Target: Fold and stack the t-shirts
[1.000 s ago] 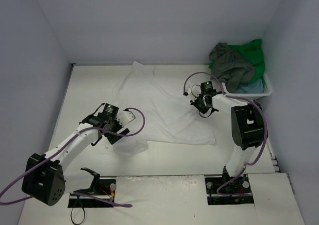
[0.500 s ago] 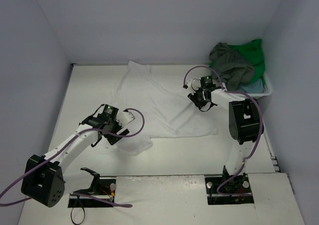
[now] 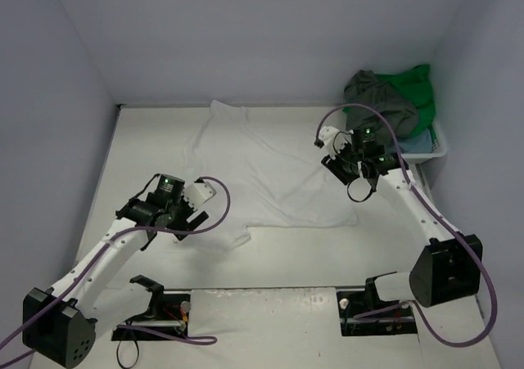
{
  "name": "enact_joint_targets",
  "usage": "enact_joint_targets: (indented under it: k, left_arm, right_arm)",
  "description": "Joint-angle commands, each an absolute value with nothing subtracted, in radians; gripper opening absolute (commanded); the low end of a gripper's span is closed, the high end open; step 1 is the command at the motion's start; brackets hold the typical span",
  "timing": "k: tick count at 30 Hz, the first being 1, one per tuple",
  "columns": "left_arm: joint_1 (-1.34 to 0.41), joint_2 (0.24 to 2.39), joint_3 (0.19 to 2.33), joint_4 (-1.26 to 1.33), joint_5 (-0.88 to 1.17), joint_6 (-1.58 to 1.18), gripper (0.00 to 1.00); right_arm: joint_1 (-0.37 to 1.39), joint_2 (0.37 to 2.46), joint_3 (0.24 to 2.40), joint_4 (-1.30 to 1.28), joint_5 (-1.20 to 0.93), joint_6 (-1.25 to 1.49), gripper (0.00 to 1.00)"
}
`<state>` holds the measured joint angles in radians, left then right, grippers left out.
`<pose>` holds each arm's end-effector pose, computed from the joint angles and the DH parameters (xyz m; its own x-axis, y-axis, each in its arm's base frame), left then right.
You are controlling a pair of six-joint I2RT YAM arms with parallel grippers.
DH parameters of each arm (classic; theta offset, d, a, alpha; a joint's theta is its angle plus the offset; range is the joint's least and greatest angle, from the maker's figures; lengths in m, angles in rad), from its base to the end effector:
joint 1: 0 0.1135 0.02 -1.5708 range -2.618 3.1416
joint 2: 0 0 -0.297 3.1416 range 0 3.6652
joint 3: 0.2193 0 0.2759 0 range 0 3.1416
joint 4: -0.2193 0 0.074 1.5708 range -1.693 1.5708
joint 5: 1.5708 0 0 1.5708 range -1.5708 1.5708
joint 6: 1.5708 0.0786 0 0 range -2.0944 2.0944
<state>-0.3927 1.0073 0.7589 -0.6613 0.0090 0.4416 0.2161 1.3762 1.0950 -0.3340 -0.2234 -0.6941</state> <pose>0.2130 -0.0890 0.2361 -0.4935 0.6670 -0.5581 0.6622 0.7042 0.2560 0.3488 0.0944 0.3009 -0.1865 -0.6796 -0.7095 -0.6571 0.6231 -0.4241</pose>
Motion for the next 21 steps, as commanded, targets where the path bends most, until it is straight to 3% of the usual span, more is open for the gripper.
enact_joint_targets:
  k: [1, 10, 11, 21]
  left_arm:
    - [-0.399, 0.966, 0.812, -0.703, 0.031, 0.44, 0.85]
    - [-0.4, 0.948, 0.792, -0.703, 0.028, 0.433, 0.85]
    - [-0.4, 0.972, 0.795, -0.692, 0.023, 0.434, 0.84]
    - [-0.4, 1.029, 0.818, -0.676, 0.025, 0.436, 0.85]
  right_arm:
    - [0.294, 1.277, 0.953, -0.456, -0.131, -0.773, 0.43]
    - [0.41, 1.175, 0.703, -0.469, -0.064, -0.836, 0.43]
    - [0.41, 1.193, 0.66, -0.466, -0.06, -0.869, 0.46]
    - [0.381, 1.241, 0.652, -0.457, -0.069, -0.903, 0.48]
